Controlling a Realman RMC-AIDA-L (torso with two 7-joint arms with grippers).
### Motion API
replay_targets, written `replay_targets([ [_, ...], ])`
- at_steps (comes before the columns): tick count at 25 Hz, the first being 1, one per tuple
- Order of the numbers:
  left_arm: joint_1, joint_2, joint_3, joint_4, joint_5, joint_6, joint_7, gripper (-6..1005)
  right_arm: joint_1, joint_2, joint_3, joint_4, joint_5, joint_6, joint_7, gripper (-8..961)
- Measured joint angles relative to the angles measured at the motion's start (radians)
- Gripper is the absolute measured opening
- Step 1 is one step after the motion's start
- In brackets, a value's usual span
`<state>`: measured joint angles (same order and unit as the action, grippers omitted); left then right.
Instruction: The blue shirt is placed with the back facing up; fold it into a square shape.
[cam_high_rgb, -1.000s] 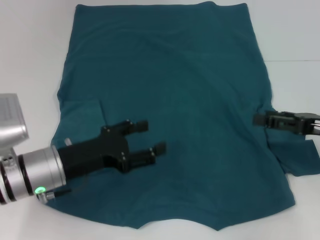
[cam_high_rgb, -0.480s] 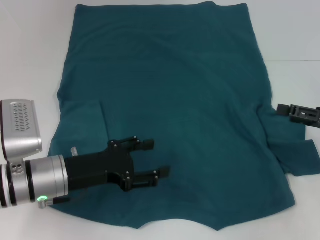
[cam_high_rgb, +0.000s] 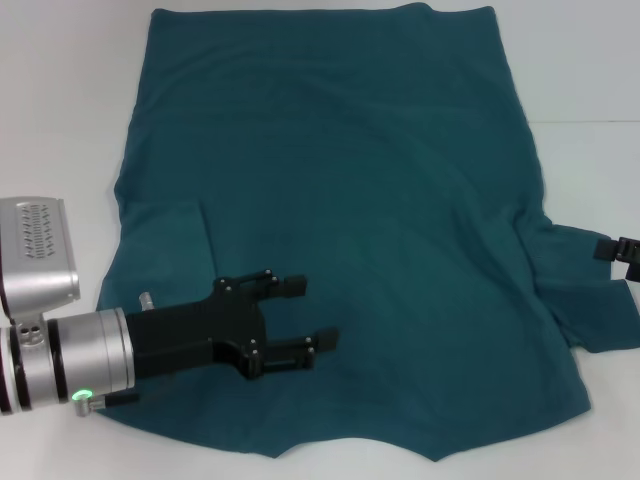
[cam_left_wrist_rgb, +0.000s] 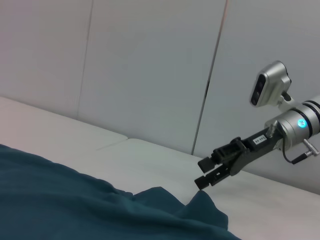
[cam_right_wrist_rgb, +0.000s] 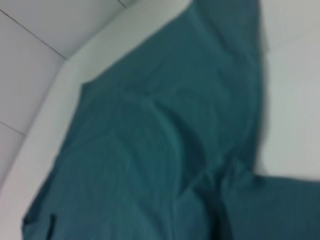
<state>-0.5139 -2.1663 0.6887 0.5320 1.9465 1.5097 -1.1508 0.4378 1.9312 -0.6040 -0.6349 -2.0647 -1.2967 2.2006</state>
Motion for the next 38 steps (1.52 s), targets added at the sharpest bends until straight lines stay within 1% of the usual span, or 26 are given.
replay_targets([
  [14, -0.001, 0.002, 0.0, 0.002, -0.001, -0.008, -0.021, 812, -0.029, -0.001, 0.011, 0.006, -0.014, -0.001, 0.002, 872],
  [25, 0.0, 0.002, 0.0, 0.002, -0.002, -0.01, -0.02, 813, -0.026, 0.022, 0.009, 0.021, -0.014, 0.046, -0.011, 853],
  [35, 0.0, 0.002, 0.0, 0.002, 0.0, -0.011, -0.018, 813, -0.011, 0.025, 0.012, 0.059, -0.008, 0.053, -0.033, 835],
  [38, 0.0, 0.002, 0.0, 0.002, 0.0, -0.011, -0.017, 812, -0.01, 0.03, 0.018, 0.064, -0.004, 0.054, -0.034, 830],
])
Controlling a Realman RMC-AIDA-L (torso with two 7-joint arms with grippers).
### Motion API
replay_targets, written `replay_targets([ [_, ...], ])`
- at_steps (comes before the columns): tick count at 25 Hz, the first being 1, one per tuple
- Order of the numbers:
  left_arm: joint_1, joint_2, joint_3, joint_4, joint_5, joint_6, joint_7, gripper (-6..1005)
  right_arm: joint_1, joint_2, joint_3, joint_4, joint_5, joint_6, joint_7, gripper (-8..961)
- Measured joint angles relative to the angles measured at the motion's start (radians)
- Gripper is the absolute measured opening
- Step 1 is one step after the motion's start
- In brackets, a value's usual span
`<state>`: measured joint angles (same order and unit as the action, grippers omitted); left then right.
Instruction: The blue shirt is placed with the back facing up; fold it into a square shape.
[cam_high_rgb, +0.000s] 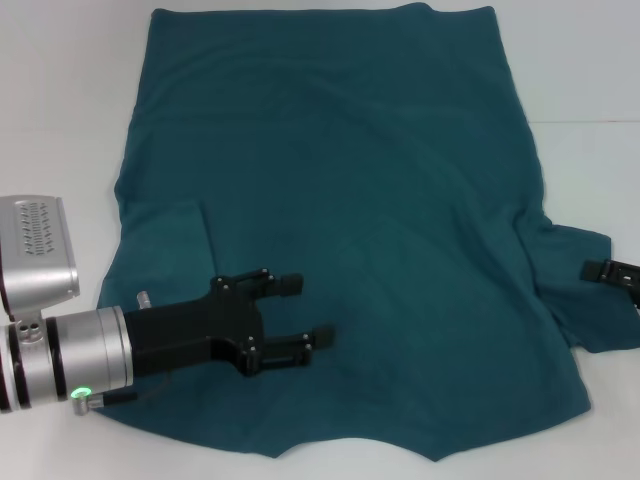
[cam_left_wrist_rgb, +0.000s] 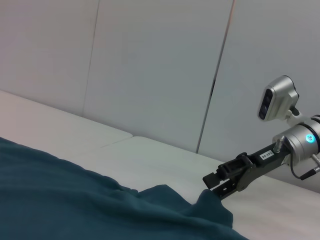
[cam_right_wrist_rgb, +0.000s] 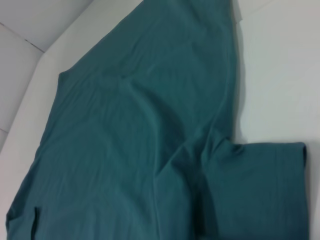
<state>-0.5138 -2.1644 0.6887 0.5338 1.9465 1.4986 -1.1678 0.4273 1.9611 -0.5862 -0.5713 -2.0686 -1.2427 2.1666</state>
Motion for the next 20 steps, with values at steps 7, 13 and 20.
replay_targets([
  [7, 0.0, 0.0, -0.002, 0.0, 0.001, 0.0, 0.001, 811, 0.008, 0.017, 0.075, 0.03, 0.002, 0.043, -0.009, 797],
  [13, 0.0, 0.0, -0.002, 0.0, 0.003, -0.001, 0.002, 812, 0.027, 0.015, 0.096, 0.073, 0.003, 0.05, -0.037, 665],
  [20, 0.0, 0.0, -0.001, 0.0, 0.005, -0.003, 0.002, 812, 0.032, 0.017, 0.097, 0.079, 0.003, 0.054, -0.042, 466],
])
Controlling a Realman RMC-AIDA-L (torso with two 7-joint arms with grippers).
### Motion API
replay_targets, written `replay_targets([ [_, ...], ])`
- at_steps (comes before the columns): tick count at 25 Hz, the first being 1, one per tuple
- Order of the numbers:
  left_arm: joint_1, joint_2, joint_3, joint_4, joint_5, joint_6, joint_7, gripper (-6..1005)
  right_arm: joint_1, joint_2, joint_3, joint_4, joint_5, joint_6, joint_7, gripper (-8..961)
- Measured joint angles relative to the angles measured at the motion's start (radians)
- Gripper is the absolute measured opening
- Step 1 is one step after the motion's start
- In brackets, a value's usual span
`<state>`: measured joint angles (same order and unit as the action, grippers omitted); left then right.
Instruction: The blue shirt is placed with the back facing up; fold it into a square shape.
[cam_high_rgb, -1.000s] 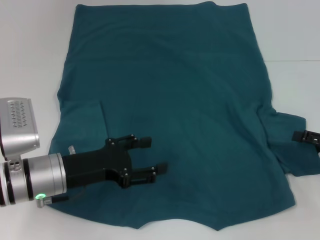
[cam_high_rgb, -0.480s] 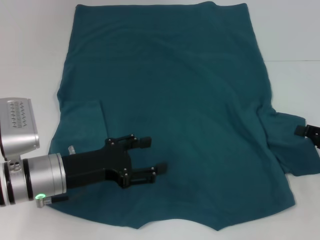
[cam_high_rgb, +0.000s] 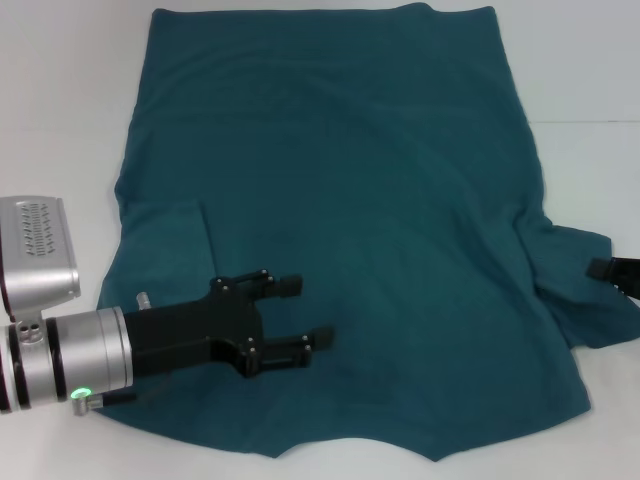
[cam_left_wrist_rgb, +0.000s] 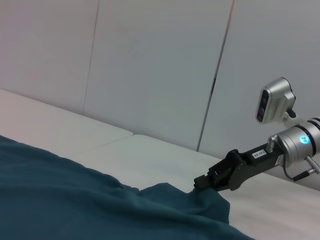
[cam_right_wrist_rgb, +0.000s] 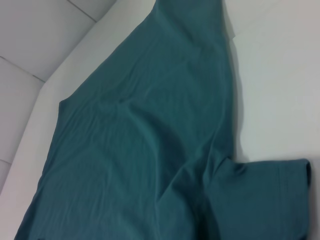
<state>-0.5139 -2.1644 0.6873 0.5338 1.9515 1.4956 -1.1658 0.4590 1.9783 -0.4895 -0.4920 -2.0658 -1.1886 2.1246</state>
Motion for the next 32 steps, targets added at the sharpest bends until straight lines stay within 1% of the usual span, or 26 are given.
replay_targets([
  [3, 0.0, 0.0, 0.0, 0.0, 0.0, 0.0, 0.0, 812, 0.0, 0.0, 0.003, 0.0, 0.0, 0.001, 0.0, 356],
  [6, 0.0, 0.0, 0.0, 0.0, 0.0, 0.0, 0.0, 813, 0.0, 0.002, 0.011, 0.001, 0.0, 0.004, -0.004, 126],
  [8, 0.0, 0.0, 0.0, 0.0, 0.0, 0.0, 0.0, 813, 0.0, 0.004, 0.021, 0.001, 0.0, 0.007, -0.011, 76],
  [11, 0.0, 0.0, 0.0, 0.0, 0.0, 0.0, -0.001, 813, 0.0, 0.013, 0.05, 0.001, 0.0, 0.014, -0.04, 0],
  [12, 0.0, 0.0, 0.0, 0.0, 0.001, 0.0, -0.002, 813, 0.001, 0.021, 0.074, 0.002, 0.012, 0.018, -0.075, 0],
  [18, 0.0, 0.0, 0.0, -0.001, 0.001, 0.0, -0.004, 812, -0.001, 0.03, 0.088, 0.01, 0.092, 0.037, -0.171, 0],
  [28, 0.012, -0.002, 0.0, -0.001, -0.002, 0.0, 0.0, 812, 0.034, 0.027, 0.088, 0.024, 0.138, 0.101, -0.282, 1],
  [30, 0.012, -0.002, 0.0, -0.001, -0.003, 0.0, 0.0, 811, 0.051, 0.018, 0.084, 0.022, 0.141, 0.123, -0.298, 1],
  [32, 0.012, -0.002, 0.0, -0.001, -0.003, 0.0, -0.001, 811, 0.058, 0.014, 0.082, 0.023, 0.141, 0.13, -0.299, 1],
])
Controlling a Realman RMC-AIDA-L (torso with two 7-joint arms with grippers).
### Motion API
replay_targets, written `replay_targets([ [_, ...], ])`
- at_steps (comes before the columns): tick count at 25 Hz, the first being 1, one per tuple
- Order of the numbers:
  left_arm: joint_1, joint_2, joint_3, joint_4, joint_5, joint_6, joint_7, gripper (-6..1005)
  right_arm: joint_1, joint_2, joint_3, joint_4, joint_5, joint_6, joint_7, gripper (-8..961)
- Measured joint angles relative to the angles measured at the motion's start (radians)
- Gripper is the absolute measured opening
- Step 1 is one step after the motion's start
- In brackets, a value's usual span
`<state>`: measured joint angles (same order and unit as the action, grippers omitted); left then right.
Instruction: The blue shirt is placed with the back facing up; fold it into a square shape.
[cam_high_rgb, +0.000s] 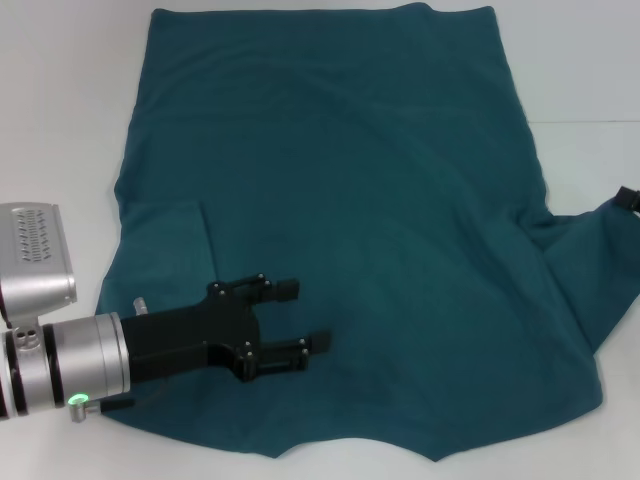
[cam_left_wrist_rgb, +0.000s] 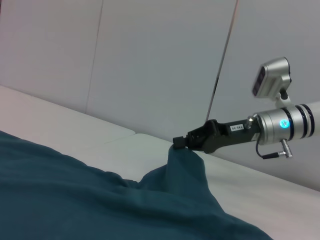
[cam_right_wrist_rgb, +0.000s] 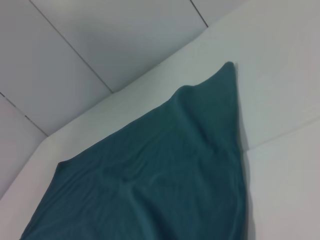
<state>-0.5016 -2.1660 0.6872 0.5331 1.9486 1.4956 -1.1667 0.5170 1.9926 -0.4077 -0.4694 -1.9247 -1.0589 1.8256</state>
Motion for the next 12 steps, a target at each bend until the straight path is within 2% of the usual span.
replay_targets([
  [12, 0.0, 0.0, 0.0, 0.001, -0.003, 0.0, -0.005, 812, 0.044, -0.019, -0.022, -0.005, -0.007, 0.029, -0.027, 1],
])
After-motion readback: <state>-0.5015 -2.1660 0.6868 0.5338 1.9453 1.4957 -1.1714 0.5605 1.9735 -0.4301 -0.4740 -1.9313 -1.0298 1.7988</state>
